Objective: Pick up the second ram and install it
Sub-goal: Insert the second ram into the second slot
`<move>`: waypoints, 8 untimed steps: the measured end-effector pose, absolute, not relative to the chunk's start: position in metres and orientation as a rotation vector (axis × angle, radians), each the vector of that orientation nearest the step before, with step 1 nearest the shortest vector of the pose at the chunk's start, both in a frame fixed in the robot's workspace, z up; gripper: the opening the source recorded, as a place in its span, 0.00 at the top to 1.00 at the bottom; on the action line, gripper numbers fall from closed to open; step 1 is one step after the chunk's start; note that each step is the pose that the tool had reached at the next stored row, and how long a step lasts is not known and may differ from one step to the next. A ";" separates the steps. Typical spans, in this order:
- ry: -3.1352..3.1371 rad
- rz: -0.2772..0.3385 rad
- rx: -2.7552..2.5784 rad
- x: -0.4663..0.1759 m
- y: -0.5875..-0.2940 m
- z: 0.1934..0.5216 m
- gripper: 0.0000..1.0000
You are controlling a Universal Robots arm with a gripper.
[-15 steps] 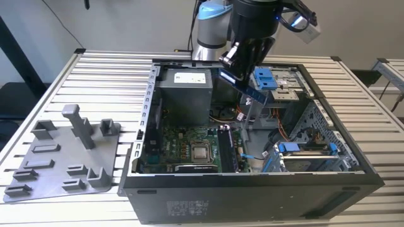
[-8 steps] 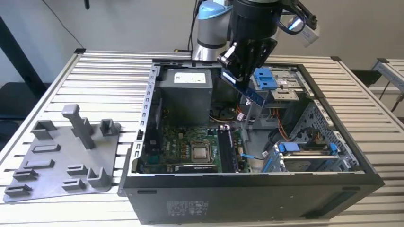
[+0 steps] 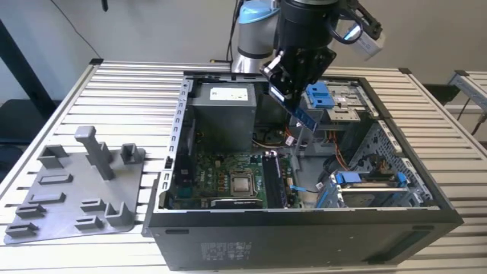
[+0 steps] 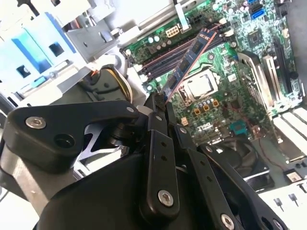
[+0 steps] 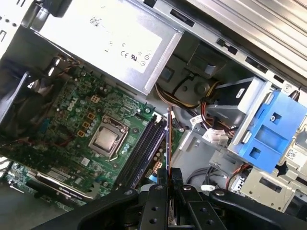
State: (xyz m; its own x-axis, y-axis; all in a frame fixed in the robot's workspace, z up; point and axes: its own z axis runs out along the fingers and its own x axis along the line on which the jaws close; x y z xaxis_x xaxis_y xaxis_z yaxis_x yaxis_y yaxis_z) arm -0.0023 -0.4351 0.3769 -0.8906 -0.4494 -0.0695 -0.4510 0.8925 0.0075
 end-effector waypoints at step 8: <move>3.028 0.030 -0.538 -0.002 -0.435 0.375 0.86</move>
